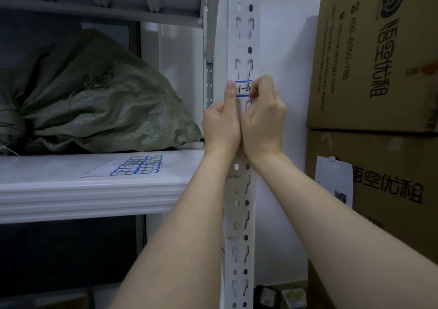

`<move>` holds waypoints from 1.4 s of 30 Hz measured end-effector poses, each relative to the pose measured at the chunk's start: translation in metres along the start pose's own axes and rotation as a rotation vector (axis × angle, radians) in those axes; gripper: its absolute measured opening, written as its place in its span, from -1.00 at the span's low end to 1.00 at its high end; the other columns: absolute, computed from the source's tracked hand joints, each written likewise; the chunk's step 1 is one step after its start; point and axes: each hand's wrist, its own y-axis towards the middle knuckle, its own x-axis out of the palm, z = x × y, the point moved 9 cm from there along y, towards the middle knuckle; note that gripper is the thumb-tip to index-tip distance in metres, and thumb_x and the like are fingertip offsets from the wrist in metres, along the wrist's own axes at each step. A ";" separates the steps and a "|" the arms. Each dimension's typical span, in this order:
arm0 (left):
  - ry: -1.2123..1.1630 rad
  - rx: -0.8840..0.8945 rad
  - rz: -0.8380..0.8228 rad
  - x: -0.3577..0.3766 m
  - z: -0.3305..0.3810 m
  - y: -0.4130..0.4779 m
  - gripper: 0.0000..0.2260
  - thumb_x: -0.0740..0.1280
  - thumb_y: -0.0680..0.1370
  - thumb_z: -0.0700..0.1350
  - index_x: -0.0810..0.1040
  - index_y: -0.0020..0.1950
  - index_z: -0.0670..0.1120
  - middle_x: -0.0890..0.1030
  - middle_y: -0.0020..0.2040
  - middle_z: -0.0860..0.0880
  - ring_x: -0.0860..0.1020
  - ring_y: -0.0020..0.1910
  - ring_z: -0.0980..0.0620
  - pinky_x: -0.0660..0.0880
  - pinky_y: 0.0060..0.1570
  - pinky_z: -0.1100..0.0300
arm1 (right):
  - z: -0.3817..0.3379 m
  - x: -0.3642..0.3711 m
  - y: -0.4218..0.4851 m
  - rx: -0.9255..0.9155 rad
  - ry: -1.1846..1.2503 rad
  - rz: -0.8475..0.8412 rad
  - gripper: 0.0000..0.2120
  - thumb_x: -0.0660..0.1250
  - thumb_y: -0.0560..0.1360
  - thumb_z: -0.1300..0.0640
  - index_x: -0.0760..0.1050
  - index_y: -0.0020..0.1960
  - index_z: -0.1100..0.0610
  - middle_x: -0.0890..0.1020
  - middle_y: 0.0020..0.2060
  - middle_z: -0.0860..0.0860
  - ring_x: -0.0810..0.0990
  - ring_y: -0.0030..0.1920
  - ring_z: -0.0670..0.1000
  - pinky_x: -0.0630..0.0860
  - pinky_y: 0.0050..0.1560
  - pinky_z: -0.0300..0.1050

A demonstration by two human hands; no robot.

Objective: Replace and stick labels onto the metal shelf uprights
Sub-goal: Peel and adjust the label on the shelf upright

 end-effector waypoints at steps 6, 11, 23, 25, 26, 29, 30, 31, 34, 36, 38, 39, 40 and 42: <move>-0.005 0.004 -0.009 0.000 0.000 0.001 -0.43 0.21 0.59 0.21 0.13 -0.52 0.01 0.22 -0.54 0.08 0.24 -0.43 0.03 0.23 -0.34 0.15 | -0.007 -0.002 -0.002 0.018 0.077 -0.042 -0.52 -0.06 0.46 -0.12 0.29 0.04 0.29 0.44 -0.27 0.09 0.42 -0.38 0.07 0.34 -0.41 -0.13; -0.014 0.014 -0.020 0.000 0.002 -0.002 -0.42 0.22 0.58 0.22 0.09 -0.53 0.02 0.16 -0.52 0.08 0.17 -0.43 0.03 0.14 -0.33 0.13 | -0.009 -0.015 0.004 -0.173 -0.263 -0.122 -0.75 0.11 0.59 0.06 0.39 0.11 0.22 0.58 -0.12 0.09 0.55 -0.29 0.22 0.50 -0.33 0.11; 0.006 0.029 -0.016 0.000 0.008 -0.006 -0.48 0.20 0.61 0.16 0.06 -0.44 0.02 0.11 -0.52 0.11 0.12 -0.46 0.08 0.08 -0.41 0.15 | -0.023 -0.023 0.025 -0.265 -0.422 -0.077 -0.84 0.24 0.55 0.09 0.52 -0.07 0.16 0.59 -0.12 0.05 0.55 -0.29 0.13 0.38 -0.37 -0.11; 0.008 0.030 -0.017 -0.001 0.009 -0.007 -0.48 0.20 0.61 0.16 0.07 -0.44 0.01 0.11 -0.53 0.12 0.12 -0.47 0.10 0.09 -0.43 0.18 | -0.023 -0.021 0.025 -0.275 -0.419 -0.069 -0.83 0.22 0.56 0.10 0.51 -0.07 0.18 0.59 -0.13 0.06 0.55 -0.30 0.14 0.35 -0.38 -0.12; 0.007 0.030 -0.019 0.000 0.008 -0.007 -0.48 0.20 0.62 0.16 0.07 -0.44 0.01 0.12 -0.53 0.12 0.13 -0.47 0.10 0.09 -0.44 0.20 | -0.022 -0.020 0.025 -0.272 -0.422 -0.065 -0.82 0.21 0.57 0.10 0.50 -0.06 0.19 0.60 -0.13 0.07 0.55 -0.30 0.15 0.31 -0.36 -0.13; 0.004 0.017 -0.029 0.000 0.007 -0.006 -0.48 0.20 0.61 0.17 0.07 -0.43 0.00 0.13 -0.51 0.09 0.13 -0.47 0.09 0.09 -0.45 0.21 | -0.020 -0.016 0.024 -0.246 -0.463 -0.067 -0.80 0.17 0.59 0.09 0.48 -0.02 0.20 0.60 -0.10 0.08 0.55 -0.28 0.18 0.29 -0.32 -0.11; 0.003 0.014 -0.028 0.000 0.007 -0.006 -0.48 0.20 0.61 0.17 0.07 -0.43 0.00 0.12 -0.51 0.08 0.12 -0.47 0.09 0.09 -0.46 0.21 | -0.019 -0.014 0.024 -0.243 -0.476 -0.070 -0.79 0.16 0.59 0.09 0.47 -0.01 0.21 0.60 -0.10 0.09 0.55 -0.27 0.20 0.30 -0.32 -0.10; 0.005 0.015 -0.026 0.000 0.008 -0.006 -0.48 0.20 0.61 0.18 0.07 -0.43 0.00 0.12 -0.50 0.08 0.12 -0.47 0.09 0.08 -0.47 0.22 | -0.019 -0.014 0.024 -0.242 -0.485 -0.072 -0.79 0.15 0.59 0.09 0.46 0.00 0.21 0.59 -0.09 0.10 0.55 -0.27 0.21 0.31 -0.31 -0.08; 0.016 0.017 -0.023 0.000 0.009 -0.007 -0.48 0.20 0.61 0.18 0.07 -0.43 0.00 0.12 -0.51 0.10 0.12 -0.47 0.10 0.08 -0.49 0.26 | -0.017 -0.012 0.026 -0.240 -0.519 -0.099 -0.78 0.12 0.61 0.08 0.44 0.03 0.20 0.59 -0.09 0.10 0.55 -0.25 0.23 0.30 -0.31 -0.06; 0.019 0.017 -0.021 0.000 0.009 -0.006 -0.47 0.20 0.61 0.18 0.07 -0.44 0.00 0.12 -0.53 0.11 0.12 -0.48 0.10 0.09 -0.48 0.24 | -0.017 -0.011 0.025 -0.243 -0.517 -0.107 -0.79 0.12 0.61 0.09 0.43 0.03 0.21 0.58 -0.10 0.10 0.54 -0.28 0.23 0.28 -0.33 -0.07; 0.024 0.025 -0.015 -0.001 0.009 -0.006 -0.47 0.20 0.61 0.17 0.07 -0.44 0.00 0.12 -0.52 0.11 0.13 -0.46 0.09 0.09 -0.44 0.20 | -0.018 -0.011 0.020 -0.275 -0.515 -0.105 -0.82 0.15 0.59 0.12 0.45 -0.01 0.22 0.58 -0.15 0.11 0.53 -0.36 0.24 0.25 -0.38 -0.09; 0.023 0.032 -0.015 -0.001 0.010 -0.006 -0.47 0.20 0.61 0.17 0.07 -0.44 0.01 0.12 -0.52 0.10 0.13 -0.46 0.08 0.09 -0.43 0.18 | -0.020 -0.011 0.016 -0.298 -0.513 -0.101 -0.82 0.16 0.58 0.13 0.45 -0.04 0.22 0.58 -0.18 0.11 0.51 -0.41 0.24 0.24 -0.42 -0.11; 0.022 0.039 -0.015 0.000 0.010 -0.006 -0.47 0.20 0.61 0.17 0.07 -0.45 0.01 0.12 -0.52 0.10 0.13 -0.46 0.08 0.08 -0.42 0.17 | -0.020 -0.011 0.011 -0.314 -0.503 -0.100 -0.82 0.17 0.57 0.12 0.45 -0.05 0.23 0.57 -0.19 0.11 0.50 -0.45 0.24 0.26 -0.46 -0.11; 0.026 0.052 -0.015 0.000 0.011 -0.007 -0.44 0.21 0.61 0.16 0.07 -0.51 0.03 0.12 -0.56 0.12 0.13 -0.49 0.10 0.09 -0.45 0.20 | -0.018 -0.013 0.007 -0.304 -0.453 -0.108 -0.80 0.16 0.58 0.08 0.44 -0.03 0.22 0.57 -0.18 0.09 0.51 -0.43 0.24 0.35 -0.46 -0.07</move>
